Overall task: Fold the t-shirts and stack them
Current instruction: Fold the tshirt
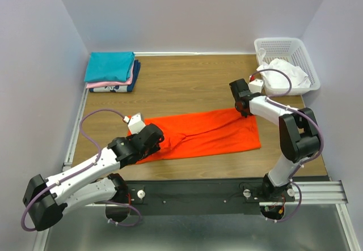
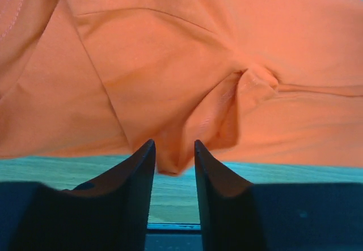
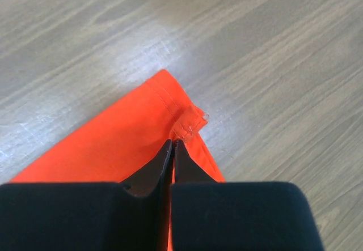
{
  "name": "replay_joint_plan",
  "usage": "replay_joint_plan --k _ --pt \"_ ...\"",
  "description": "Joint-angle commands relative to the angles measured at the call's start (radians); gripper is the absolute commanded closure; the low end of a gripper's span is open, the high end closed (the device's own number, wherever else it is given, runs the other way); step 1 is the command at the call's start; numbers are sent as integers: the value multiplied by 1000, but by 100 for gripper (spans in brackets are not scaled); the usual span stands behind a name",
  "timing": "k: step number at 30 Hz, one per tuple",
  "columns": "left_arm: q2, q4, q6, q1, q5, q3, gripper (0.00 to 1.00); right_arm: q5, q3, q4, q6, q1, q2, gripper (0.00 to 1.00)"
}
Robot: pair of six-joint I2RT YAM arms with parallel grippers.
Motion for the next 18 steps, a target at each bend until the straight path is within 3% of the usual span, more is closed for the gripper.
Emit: replay_joint_plan --k 1,3,5,6,8,10,14,15,18 --pt "-79 10 22 -12 19 -21 55 34 -48 -1 63 6 -58 89" --pt "-120 34 41 -18 45 -32 51 37 -65 -7 84 4 -94 73" --pt "-138 42 41 -18 39 -30 42 34 -92 -12 92 4 -122 68" --pt "-144 39 41 -18 31 -24 36 33 -95 -15 92 6 -133 66" --pt "-150 37 45 -18 11 -16 14 27 -98 -35 92 4 -176 60" --pt "-141 65 58 -18 2 -12 4 18 -99 -49 84 6 -214 46" --pt "-105 148 96 -15 -35 -12 2 -173 -86 -47 34 6 -259 19" --pt "-95 158 108 -11 -45 -4 2 -221 -75 -43 -3 6 -262 1" --pt "-38 235 165 51 -72 -3 2 -450 -81 14 -95 12 -272 0"
